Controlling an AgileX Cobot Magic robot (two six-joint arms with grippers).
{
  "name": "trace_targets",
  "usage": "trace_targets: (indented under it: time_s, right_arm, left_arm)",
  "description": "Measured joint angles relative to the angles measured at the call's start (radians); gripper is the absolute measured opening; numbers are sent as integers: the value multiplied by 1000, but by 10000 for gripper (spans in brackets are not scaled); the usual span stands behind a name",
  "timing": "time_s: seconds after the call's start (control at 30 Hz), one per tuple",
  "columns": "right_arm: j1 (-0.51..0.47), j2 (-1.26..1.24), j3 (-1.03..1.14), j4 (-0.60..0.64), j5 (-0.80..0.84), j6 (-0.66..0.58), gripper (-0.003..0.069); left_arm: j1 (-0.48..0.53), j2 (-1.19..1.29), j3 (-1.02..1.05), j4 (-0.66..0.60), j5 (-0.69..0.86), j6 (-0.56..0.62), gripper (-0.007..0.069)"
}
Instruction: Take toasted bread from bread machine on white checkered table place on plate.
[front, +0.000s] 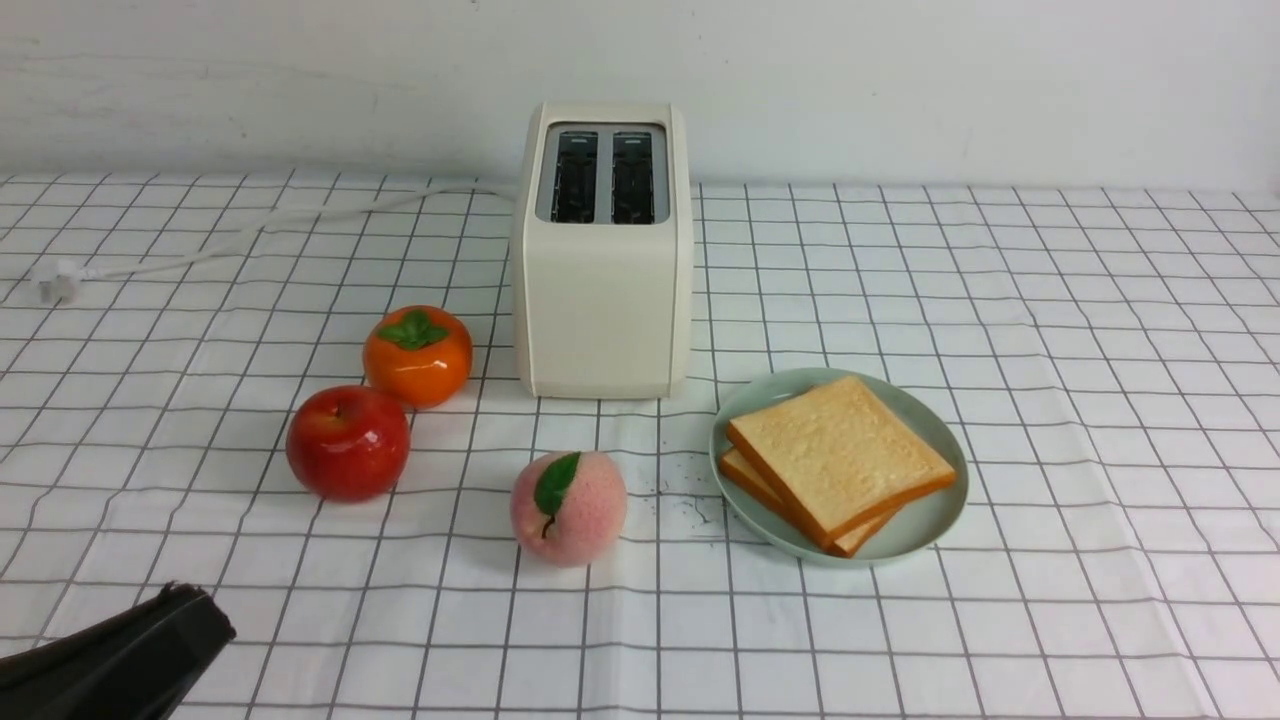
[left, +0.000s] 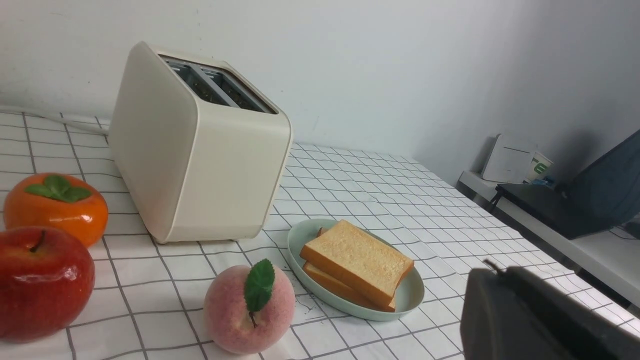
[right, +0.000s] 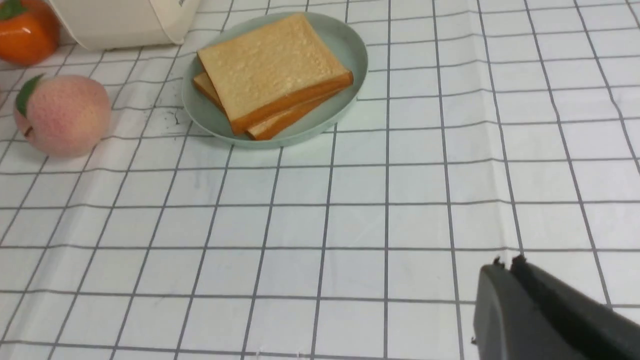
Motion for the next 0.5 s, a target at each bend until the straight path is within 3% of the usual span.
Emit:
trace_targets:
  time_s: [0.17, 0.37, 0.5]
  right_arm:
    - [7, -14, 19, -31, -36, 0, 10]
    - [79, -150, 275, -116, -348, 10, -20]
    - [80, -224, 418, -130, -409, 40, -20]
  left_arm:
    - [0, 0, 0, 0, 0, 0, 6]
    - [0, 0, 0, -2, 1, 0, 13]
    - [0, 0, 0, -2, 0, 0, 20]
